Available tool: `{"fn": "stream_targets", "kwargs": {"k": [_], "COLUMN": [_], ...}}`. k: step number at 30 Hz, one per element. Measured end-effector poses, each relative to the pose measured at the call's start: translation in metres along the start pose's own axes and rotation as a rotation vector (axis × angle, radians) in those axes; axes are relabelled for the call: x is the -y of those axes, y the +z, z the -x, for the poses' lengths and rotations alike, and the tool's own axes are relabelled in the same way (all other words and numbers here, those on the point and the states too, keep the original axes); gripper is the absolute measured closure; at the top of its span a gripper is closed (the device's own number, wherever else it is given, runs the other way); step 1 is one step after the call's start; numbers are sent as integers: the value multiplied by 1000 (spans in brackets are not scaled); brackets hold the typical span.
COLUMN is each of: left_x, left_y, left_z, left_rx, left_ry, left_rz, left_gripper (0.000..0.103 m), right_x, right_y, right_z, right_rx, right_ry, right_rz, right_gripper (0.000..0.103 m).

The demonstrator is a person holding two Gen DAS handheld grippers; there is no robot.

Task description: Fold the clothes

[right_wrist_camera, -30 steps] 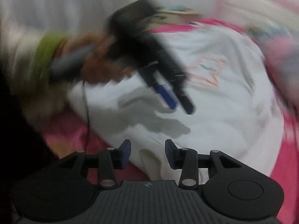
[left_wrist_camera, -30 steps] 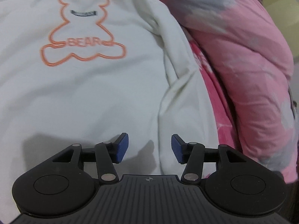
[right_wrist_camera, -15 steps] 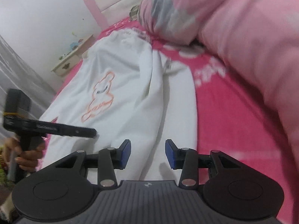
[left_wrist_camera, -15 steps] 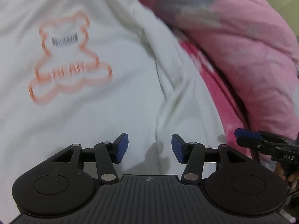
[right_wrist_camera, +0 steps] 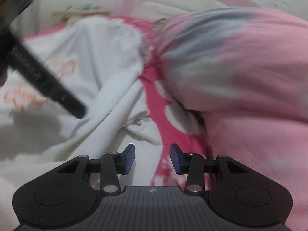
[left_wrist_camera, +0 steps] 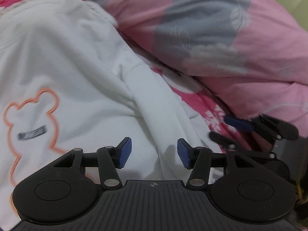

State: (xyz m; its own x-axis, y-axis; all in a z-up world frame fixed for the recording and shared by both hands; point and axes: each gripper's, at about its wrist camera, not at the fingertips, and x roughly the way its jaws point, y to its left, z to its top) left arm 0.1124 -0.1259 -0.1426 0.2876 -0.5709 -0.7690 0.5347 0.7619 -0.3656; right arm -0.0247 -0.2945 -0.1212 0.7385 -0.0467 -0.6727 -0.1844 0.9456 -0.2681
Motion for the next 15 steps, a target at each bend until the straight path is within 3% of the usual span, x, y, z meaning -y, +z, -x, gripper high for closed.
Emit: {"fn": "stream_targets", "kwargs": {"k": [2,4,5,6,7,8,10,15], "left_x": [0,-2,-4,-6,-10,-15,-26,-60], "left_y": [3,4,5,5,5,5,4,-6], "left_z": [-10,-18,-21,-23,-25,-25,-22,4], "left_rx": [-8,2,10,18,26,32,56,161], "left_ry": [-7,-1,3,4,-1,-11,-44,-102], "left_rz": [2,12,15,22,38,60,110,205], "left_gripper": [46,46,48,61,74,78,95,99], "right_x": [-3,-1,1,2,3,6,10,9], "right_y": [2,2,2,2,2,1,-4,-15], "right_z": [-14,-20,-23,-27,-30,-31,-25,-17], "right_rx": [7,20,26,33,39,49,76,93], "right_ry": [32,28,26,24,23,20,2,-44], "right_rz": [69,52,43,34,26,12,-23,-40], "right_gripper": [60,65,78,101,101,101,101,101]}}
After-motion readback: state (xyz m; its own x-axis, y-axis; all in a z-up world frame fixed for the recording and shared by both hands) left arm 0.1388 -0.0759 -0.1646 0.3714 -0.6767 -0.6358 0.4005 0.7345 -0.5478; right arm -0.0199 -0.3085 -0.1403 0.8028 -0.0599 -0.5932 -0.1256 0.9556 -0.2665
